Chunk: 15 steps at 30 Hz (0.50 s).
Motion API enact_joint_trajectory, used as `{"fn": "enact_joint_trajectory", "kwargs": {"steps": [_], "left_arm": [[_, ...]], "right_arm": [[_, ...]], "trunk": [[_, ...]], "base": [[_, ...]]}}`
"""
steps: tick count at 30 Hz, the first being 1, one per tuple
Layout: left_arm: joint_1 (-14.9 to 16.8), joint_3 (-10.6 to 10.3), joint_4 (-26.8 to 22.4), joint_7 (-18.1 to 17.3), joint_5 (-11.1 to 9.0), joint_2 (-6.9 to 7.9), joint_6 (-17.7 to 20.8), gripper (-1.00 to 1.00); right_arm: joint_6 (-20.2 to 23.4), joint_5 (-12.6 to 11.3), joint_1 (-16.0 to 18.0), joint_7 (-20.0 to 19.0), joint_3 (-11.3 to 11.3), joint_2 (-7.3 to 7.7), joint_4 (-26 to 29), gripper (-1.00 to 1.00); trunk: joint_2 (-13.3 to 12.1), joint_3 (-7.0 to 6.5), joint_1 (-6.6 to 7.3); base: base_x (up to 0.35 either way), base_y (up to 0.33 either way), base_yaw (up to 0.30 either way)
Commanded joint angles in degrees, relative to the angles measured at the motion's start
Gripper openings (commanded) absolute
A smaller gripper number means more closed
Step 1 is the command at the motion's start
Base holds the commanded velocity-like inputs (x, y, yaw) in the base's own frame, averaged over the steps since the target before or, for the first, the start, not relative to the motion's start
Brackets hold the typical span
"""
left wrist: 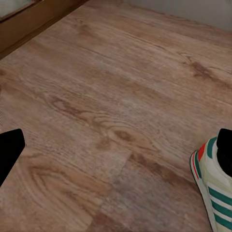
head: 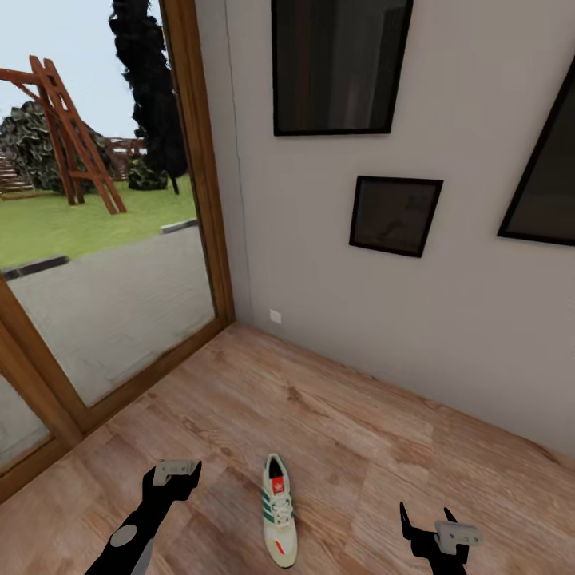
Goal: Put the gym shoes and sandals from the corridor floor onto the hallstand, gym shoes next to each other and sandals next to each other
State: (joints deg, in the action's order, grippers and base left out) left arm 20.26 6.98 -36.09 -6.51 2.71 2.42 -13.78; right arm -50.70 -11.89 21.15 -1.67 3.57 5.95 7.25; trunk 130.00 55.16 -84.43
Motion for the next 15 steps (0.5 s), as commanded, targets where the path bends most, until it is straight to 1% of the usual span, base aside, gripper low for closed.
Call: {"fn": "enact_joint_trajectory", "kwargs": {"steps": [1,8,11,15], "left_arm": [[0.0,0.3,0.1,-0.4,0.3,-0.05,-0.2,1.00],[0.0,0.3,0.0,-0.4,0.3,-0.05,-0.2,1.00],[0.0,0.3,0.0,-0.4,0.3,-0.05,-0.2,1.00],[0.0,0.3,0.0,-0.4,0.3,-0.05,-0.2,1.00]], "right_arm": [[-0.2,-0.6,0.0,-0.2,0.4,0.02,0.0,1.00],[-0.2,-0.6,0.0,-0.2,0.4,0.02,0.0,1.00],[-0.2,-0.6,0.0,-0.2,0.4,0.02,0.0,1.00],[-0.2,-0.6,0.0,-0.2,0.4,0.02,0.0,1.00]], "trunk": [[0.0,0.05,-0.01],[0.0,0.04,-0.01],[0.0,0.04,-0.01],[0.0,0.04,-0.01]], "base": [[0.085,0.270,-0.014],[0.040,0.244,-0.007],[0.007,0.128,-0.001],[0.003,0.060,-0.001]]}}
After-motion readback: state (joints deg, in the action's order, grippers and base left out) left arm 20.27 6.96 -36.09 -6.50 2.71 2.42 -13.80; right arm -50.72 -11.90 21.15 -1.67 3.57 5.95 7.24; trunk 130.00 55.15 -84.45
